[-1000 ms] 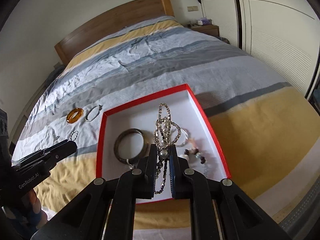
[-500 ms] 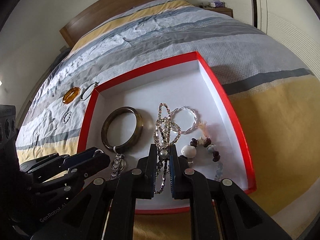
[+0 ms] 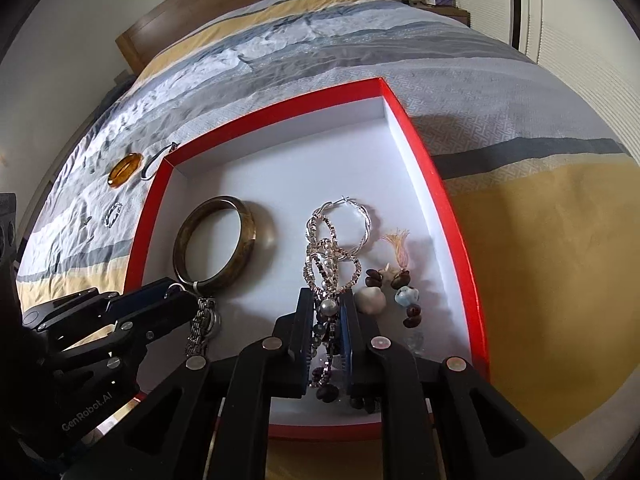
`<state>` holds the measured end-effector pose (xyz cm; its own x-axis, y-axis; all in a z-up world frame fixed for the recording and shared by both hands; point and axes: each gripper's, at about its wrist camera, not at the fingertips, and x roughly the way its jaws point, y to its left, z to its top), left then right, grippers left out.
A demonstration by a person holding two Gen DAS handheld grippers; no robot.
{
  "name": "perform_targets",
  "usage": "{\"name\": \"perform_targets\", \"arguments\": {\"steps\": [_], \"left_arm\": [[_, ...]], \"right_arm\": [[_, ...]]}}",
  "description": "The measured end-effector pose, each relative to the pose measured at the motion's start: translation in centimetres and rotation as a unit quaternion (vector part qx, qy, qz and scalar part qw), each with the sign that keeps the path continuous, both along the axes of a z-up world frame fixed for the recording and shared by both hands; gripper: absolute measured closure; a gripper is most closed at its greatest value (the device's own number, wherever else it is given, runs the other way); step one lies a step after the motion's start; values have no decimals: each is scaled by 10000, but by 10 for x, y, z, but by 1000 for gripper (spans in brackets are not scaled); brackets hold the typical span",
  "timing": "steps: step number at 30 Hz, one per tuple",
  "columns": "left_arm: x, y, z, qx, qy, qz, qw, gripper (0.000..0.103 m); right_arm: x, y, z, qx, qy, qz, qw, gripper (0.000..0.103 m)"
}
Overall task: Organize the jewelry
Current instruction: 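Carry the pearl chain and silver ring into the red box and release both, then pull both tools back from the red box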
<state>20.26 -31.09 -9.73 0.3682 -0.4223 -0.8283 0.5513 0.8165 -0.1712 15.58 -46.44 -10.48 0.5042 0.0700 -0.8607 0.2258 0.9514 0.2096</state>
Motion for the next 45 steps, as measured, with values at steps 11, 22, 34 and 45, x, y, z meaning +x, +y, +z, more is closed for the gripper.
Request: {"name": "perform_targets", "arguments": {"steps": [11, 22, 34, 45], "left_arm": [[-6, -2, 5, 14, 61, -58, 10000, 79], [-28, 3, 35, -111, -148, -189, 9996, 75], [-67, 37, 89, -149, -584, -103, 9981, 75], [-117, 82, 131, -142, -969, 135, 9951, 74]], "right_arm": [[-16, -7, 16, -94, -60, -134, 9998, 65], [-45, -14, 54, -153, -342, -401, 9985, 62], [-82, 10, 102, -224, -644, -415, 9968, 60], [-126, 54, 144, -317, -933, -264, 9948, 57]]}}
